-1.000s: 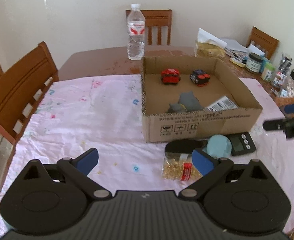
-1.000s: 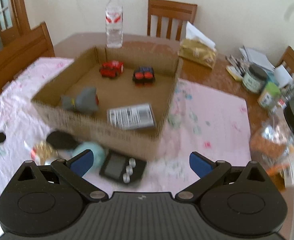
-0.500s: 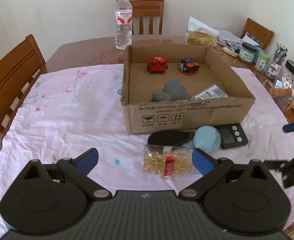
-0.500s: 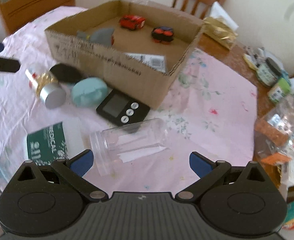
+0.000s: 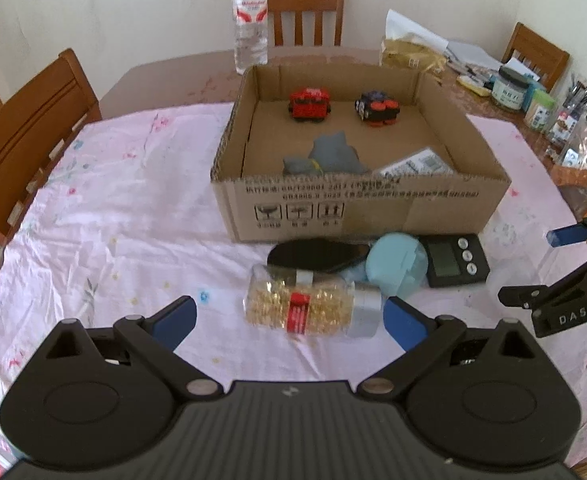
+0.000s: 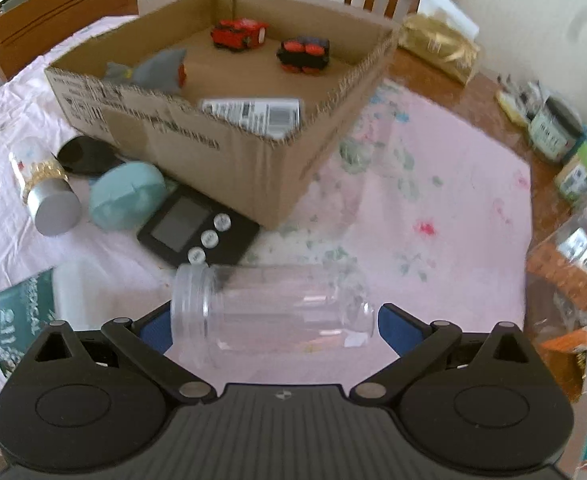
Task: Organize rigid objects
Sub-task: 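Grasp the clear plastic jar with the right tool while the left tool grasps the gold capsule bottle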
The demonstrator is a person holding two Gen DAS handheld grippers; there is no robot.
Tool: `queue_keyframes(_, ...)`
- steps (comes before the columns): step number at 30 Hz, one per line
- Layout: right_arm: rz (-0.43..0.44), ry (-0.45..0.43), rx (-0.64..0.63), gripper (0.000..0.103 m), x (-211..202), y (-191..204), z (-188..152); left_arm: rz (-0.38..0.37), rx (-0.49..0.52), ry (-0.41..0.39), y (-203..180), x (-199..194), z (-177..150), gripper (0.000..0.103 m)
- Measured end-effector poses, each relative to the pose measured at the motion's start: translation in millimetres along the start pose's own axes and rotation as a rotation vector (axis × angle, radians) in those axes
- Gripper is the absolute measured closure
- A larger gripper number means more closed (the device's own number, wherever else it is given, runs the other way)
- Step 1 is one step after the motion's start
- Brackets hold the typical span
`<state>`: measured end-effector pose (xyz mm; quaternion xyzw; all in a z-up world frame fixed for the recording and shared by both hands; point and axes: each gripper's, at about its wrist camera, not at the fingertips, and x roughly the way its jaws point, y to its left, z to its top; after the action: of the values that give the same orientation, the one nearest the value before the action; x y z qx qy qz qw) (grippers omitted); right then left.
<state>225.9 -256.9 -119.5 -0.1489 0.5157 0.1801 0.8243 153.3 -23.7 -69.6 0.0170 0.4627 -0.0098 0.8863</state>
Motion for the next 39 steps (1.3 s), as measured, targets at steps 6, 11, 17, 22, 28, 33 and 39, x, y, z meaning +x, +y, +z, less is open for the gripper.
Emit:
queue_keyframes(6,0.028,0.035,0.024,0.0,11.0,-4.4,-10.8,-0.006,-0.008,0.045,-3.7,11.4,-9.4,0.003)
queue_keyframes(11,0.037,0.029,0.036,0.0,13.2,-6.5,-12.1,-0.017,0.008,0.067,-9.3,24.9,-14.0,0.003)
queue_keyframes(17,0.036,0.005,0.037,0.0,12.2,-6.0,-14.7,-0.033,0.001,0.101,-6.1,45.8,-23.8,0.003)
queue_keyframes(22,0.035,-0.011,0.039,0.0,10.9,-6.1,-17.1,-0.033,0.019,0.113,-8.8,58.0,-30.8,0.0)
queue_keyframes(28,0.035,-0.019,0.036,0.0,9.6,-5.5,-18.4,-0.039,0.021,0.06,-11.6,61.2,-30.2,0.0)
queue_keyframes(33,0.036,-0.022,0.032,0.0,9.6,-5.5,-18.2,-0.041,0.024,0.035,-12.9,67.2,-22.7,0.0)
queue_keyframes(39,0.037,-0.028,0.029,0.0,9.6,-5.7,-18.3,0.004,0.048,-0.001,-17.9,69.1,-13.6,0.001)
